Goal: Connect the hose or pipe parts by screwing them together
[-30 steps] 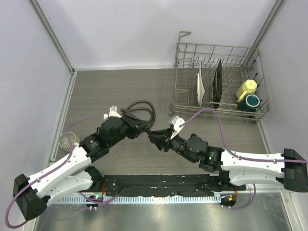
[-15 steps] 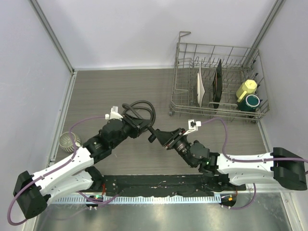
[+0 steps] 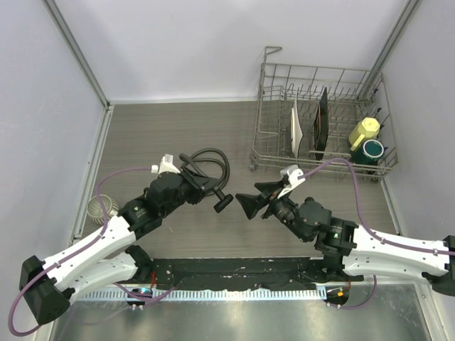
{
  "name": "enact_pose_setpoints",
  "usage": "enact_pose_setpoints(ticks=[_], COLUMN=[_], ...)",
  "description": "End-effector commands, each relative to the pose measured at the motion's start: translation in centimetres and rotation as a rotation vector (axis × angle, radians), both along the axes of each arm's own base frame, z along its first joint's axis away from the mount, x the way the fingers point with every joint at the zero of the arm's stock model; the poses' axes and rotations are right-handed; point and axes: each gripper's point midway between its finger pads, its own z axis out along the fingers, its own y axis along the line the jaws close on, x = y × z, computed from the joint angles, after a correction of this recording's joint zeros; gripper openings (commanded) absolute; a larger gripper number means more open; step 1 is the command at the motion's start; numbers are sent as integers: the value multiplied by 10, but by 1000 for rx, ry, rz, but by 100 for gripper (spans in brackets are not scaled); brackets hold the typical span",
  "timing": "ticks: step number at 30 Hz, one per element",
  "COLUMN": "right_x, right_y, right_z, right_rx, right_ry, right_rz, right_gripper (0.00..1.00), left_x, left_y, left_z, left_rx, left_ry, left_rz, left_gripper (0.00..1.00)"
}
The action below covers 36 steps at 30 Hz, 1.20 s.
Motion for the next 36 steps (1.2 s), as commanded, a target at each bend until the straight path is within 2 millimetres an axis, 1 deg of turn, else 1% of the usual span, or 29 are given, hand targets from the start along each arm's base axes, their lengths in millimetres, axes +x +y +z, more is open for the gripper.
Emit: enact_pose_setpoints(ticks=[1,2,3,4,5,6,7,8,9,10,13,16,17,18,19,22,23,24,26,27,28,29,30,31,32,33,34,35,36], right_x=[-9,-10,-8,-12,-23,-26,-23,-34,-35,-37,-42,-35,-31,-26,-25,-23,-23,-23,-19,-18,-14,-12,-11,-8,-5,-3,-3,-3,0], right_y=[-4,-1,2,9,17,21,23,33,37,40,49,55,55,57,61,68,69,68,67,67,62,59,56,52,49,46,48,45,43], right_z=[7,8,17,3,3,5,14,10,14,14,12,8,5,1,2,2,-1,-9,-10,-12,-11,-9,-11,-3,-4,-3,-6,-6,-7], right_rx=[-537,-625,-780,-902,-956,-1011,-1079,-1113,-1131,-1164,-1216,-1303,-1361,-1389,-1392,-1373,-1366,-1366,-1333,-1266,-1241,-1185,-1126,-982,-930,-861,-725,-657,-587], right_ry=[-468,-538,-692,-742,-818,-894,-994,-1053,-1083,-1121,-1181,-1213,-1241,-1242,-1252,-1254,-1253,-1236,-1196,-1140,-1091,-1041,-987,-873,-821,-766,-649,-599,-540], right_rz=[189,225,269,339,382,386,344,383,388,399,441,409,395,364,347,314,310,314,262,228,177,136,96,20,-5,-34,-47,-50,-58], right_gripper=[82,82,82,82,82,83,84,85,85,85,85,85,84,84,83,71,56,47,30,26,23,17,15,13,9,8,8,8,8], left_x=[-5,-5,-7,-7,-7,-8,-9,-9,-11,-12,-13,-15,-15,-15,-16,-15,-15,-14,-14,-14,-14,-12,-11,-10,-9,-7,-5,-4,-2], left_y=[-10,-11,-9,-10,-10,-10,-10,-11,-13,-14,-17,-21,-23,-23,-25,-25,-24,-25,-24,-24,-23,-21,-19,-16,-14,-10,-8,-8,-6], left_z=[35,36,33,37,39,35,40,41,38,41,39,37,37,37,37,38,40,43,46,52,52,54,64,63,67,77,77,85,87], left_rx=[-20,-7,9,10,8,17,12,10,10,2,-5,-10,-13,-18,-21,-33,-42,-54,-75,-93,-99,-103,-131,-137,-152,-182,-187,-210,-213], left_ry=[-40,-40,-23,-24,-22,1,2,10,29,32,56,75,76,79,82,81,79,71,61,40,30,13,-18,-31,-49,-84,-95,-127,-147], left_rz=[-69,-79,-79,-81,-85,-83,-86,-89,-98,-102,-108,-129,-136,-137,-143,-135,-132,-131,-124,-123,-122,-108,-98,-84,-72,-49,-38,-33,-19], left_gripper=[0,0,0,0,0,0,0,0,0,0,0,0,0,0,0,0,0,0,0,0,0,0,0,0,0,0,0,0,0])
